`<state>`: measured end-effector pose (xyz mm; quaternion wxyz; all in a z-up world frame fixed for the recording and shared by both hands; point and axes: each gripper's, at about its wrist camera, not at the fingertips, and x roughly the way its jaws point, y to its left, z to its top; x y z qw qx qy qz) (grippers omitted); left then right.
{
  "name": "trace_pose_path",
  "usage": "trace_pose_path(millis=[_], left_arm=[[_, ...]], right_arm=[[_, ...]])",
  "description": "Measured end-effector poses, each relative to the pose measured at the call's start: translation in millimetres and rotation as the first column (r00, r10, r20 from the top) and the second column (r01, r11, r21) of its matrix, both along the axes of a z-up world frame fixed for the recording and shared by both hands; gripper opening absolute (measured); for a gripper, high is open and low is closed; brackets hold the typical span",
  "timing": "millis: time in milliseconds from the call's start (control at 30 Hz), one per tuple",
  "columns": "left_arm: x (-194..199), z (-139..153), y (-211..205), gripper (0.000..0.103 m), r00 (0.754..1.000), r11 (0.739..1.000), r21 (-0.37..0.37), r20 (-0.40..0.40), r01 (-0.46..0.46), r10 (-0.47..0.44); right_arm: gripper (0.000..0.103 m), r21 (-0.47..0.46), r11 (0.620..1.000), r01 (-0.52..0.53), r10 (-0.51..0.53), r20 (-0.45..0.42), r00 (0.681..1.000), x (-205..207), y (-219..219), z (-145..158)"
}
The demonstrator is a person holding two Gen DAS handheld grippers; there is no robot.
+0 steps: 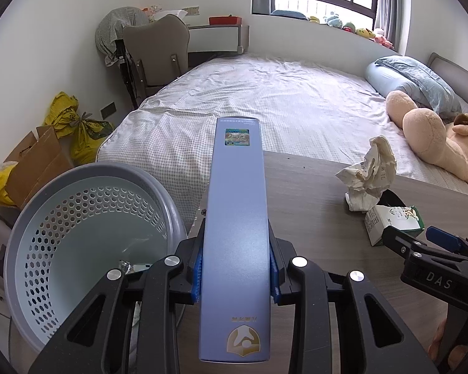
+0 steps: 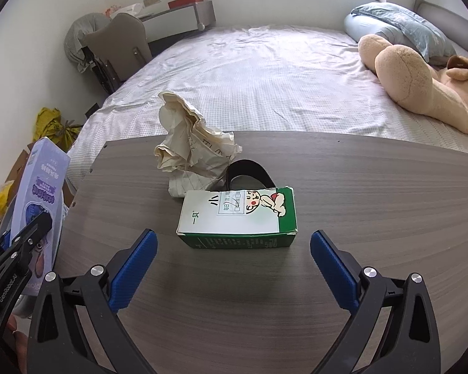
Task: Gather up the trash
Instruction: 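Grasp the green-and-white milk carton with the right gripper while left holds the box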
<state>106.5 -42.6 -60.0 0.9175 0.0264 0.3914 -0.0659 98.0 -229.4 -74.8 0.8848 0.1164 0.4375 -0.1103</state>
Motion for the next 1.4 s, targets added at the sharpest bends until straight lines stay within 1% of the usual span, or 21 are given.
trace_pose_path(millis=[300, 467, 567, 733, 800, 833, 1400], left_arm=[[0.0, -3.5, 8.1, 0.031, 1.0, 1.0, -0.025, -0.012, 0.007, -0.008], [0.8, -5.2, 14.0, 0.031, 1.0, 1.0, -0.03, -0.017, -0.001, 0.0], [1.6, -5.2, 14.7, 0.031, 1.0, 1.0, -0.031, -0.018, 0.001, -0.001], [1.3, -4.7, 15.9, 0.031, 1.0, 0.999, -0.036, -0.017, 0.002, -0.003], [0.9, -4.7, 16.0, 0.031, 1.0, 0.999, -0.038, -0.019, 0.003, -0.004], [0.4, -4.3, 16.3, 0.031, 1.0, 0.999, -0.039, -0.02, 0.004, -0.005], [-18.5, 9.4, 14.1, 0.031, 1.0, 0.999, -0.042, 0.004, 0.022, -0.022]], right_arm=[[0.097, -0.039, 0.999, 0.028, -0.03, -0.05, 0.998, 16.6, -0.7, -9.0], [0.097, -0.064, 0.997, 0.037, -0.04, -0.06, 0.997, 21.9, 0.8, -12.5], [0.097, -0.06, 0.997, 0.039, -0.042, -0.052, 0.998, 22.7, 0.8, -13.4], [0.094, -0.076, 0.997, 0.025, -0.027, -0.028, 0.999, 19.3, 5.3, -8.9], [0.084, -0.076, 0.997, 0.018, -0.02, -0.027, 0.999, 17.7, 7.4, -7.4], [0.082, -0.076, 0.997, 0.015, -0.017, -0.028, 0.999, 16.6, 8.8, -7.1], [0.082, -0.026, 0.999, -0.033, 0.032, -0.005, 0.999, -15.9, 22.5, 6.3]])
